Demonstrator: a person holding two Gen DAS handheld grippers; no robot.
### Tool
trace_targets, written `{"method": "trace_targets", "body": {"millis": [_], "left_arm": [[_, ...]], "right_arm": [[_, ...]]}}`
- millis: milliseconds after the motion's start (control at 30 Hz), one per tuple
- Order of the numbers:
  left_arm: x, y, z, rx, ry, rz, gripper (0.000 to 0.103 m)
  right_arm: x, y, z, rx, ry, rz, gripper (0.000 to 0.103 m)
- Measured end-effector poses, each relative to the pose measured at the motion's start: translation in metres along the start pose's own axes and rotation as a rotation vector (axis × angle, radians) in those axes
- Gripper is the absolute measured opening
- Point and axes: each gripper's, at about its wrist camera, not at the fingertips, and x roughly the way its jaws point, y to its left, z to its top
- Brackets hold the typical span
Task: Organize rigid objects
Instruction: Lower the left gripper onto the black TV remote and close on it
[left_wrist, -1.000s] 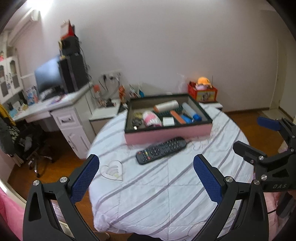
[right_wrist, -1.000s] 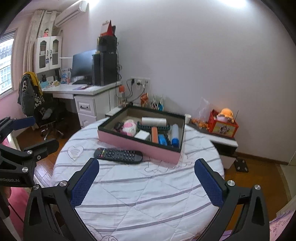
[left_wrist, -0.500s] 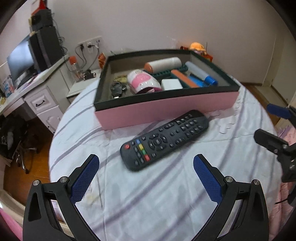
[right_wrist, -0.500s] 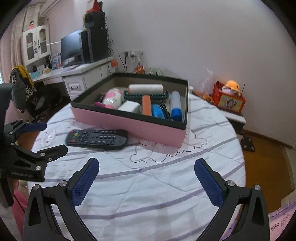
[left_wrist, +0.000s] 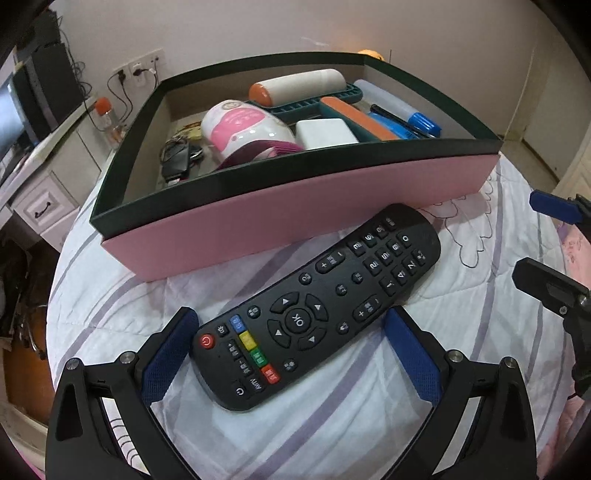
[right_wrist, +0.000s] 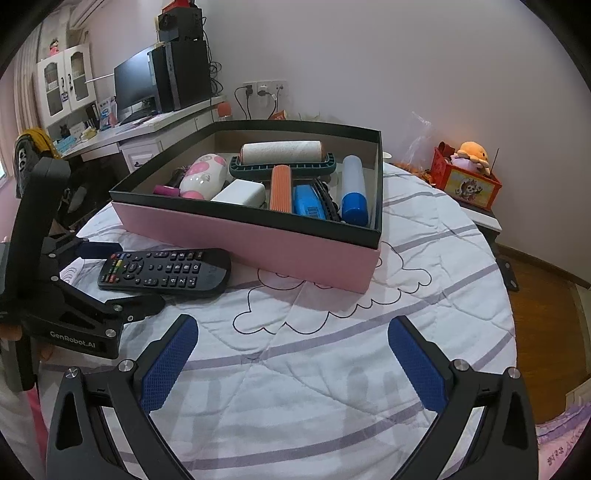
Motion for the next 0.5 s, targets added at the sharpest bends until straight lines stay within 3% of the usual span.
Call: {"method": "trace_targets", "body": {"millis": [100, 233, 500], "left_arm": [[-0.007, -0.006, -0.003, 0.004, -0.007, -0.061, 0.087], [-0.017, -0.02, -0.015, 0.02, -0.002, -0.06, 0.087], [-0.039, -0.067, -0.041, 0.077, -0.006, -0.17, 0.091]], "right_arm": [[-0.001, -0.001, -0.001, 0.004, 0.0, 0.002, 0.103], [-0.009, -0.004, -0.005, 0.007, -0.002, -0.003, 0.103], [-0.029, -0.019, -0.02, 0.036, -0.011, -0.023, 0.103]]}}
